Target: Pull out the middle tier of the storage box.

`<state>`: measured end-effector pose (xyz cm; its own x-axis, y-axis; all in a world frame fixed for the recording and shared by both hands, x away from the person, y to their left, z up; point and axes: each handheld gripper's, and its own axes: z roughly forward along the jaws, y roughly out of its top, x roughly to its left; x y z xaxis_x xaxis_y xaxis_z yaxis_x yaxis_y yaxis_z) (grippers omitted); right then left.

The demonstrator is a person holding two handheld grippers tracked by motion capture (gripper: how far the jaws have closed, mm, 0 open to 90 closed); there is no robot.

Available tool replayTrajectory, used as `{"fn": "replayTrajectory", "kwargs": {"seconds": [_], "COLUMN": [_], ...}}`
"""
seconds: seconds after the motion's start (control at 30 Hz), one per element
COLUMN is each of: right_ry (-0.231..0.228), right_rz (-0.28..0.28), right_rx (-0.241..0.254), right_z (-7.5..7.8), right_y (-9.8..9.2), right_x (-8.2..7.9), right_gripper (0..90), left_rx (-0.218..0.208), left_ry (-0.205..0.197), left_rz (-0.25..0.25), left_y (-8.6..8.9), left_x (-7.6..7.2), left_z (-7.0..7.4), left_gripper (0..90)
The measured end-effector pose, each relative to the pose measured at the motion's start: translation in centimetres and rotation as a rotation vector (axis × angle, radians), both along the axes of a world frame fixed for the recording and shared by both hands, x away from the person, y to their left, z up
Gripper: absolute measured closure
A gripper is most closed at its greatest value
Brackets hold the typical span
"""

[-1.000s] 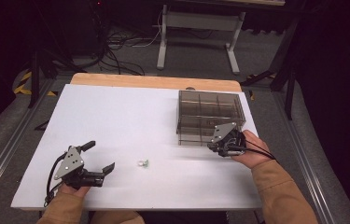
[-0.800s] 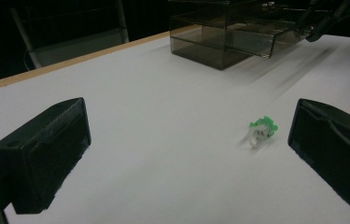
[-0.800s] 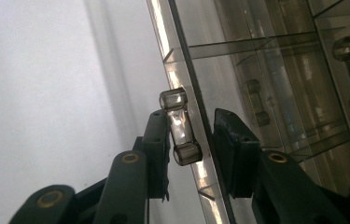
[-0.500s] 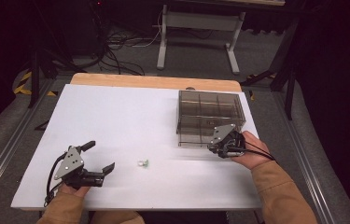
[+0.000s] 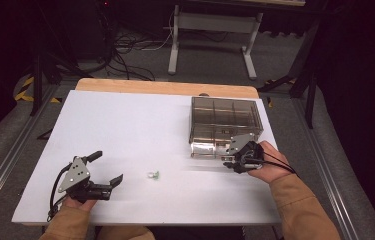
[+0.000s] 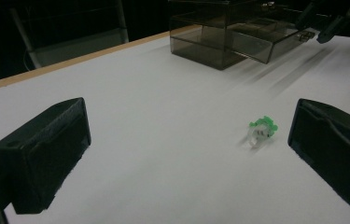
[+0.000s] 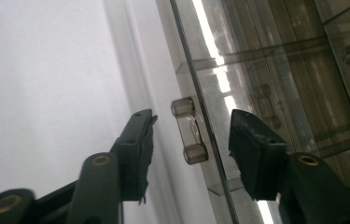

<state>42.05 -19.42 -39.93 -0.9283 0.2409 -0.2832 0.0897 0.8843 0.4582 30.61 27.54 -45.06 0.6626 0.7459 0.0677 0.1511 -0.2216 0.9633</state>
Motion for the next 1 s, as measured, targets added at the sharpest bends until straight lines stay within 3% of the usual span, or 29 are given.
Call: {"fn": "replayTrajectory", "kwargs": {"seconds": [0.1, 0.3, 0.57, 1.0], "right_ry": [-0.006, -0.031, -0.026, -0.051], "right_rz": [-0.001, -0.005, -0.032, -0.033], "right_rx": [0.044, 0.072, 0.209, 0.284], "right_z": [0.4, 1.0, 2.2, 2.9], "right_y": [0.1, 0.3, 0.6, 2.0], "right_x": [-0.3, -0.8, -1.5, -2.7], "right_gripper": [42.1, 27.7, 9.0, 0.5], "left_rx": [0.002, 0.005, 0.002, 0.000], "left_ry": [-0.001, -0.003, -0.001, -0.002], "left_rz": [0.000, -0.001, 0.002, 0.000], "left_y": [0.0, 0.0, 0.0, 0.0], "left_x": [0.0, 0.0, 0.0, 0.0], "left_z": [0.0, 0.0, 0.0, 0.0], "left_gripper": [0.2, 0.2, 0.2, 0.2]}}
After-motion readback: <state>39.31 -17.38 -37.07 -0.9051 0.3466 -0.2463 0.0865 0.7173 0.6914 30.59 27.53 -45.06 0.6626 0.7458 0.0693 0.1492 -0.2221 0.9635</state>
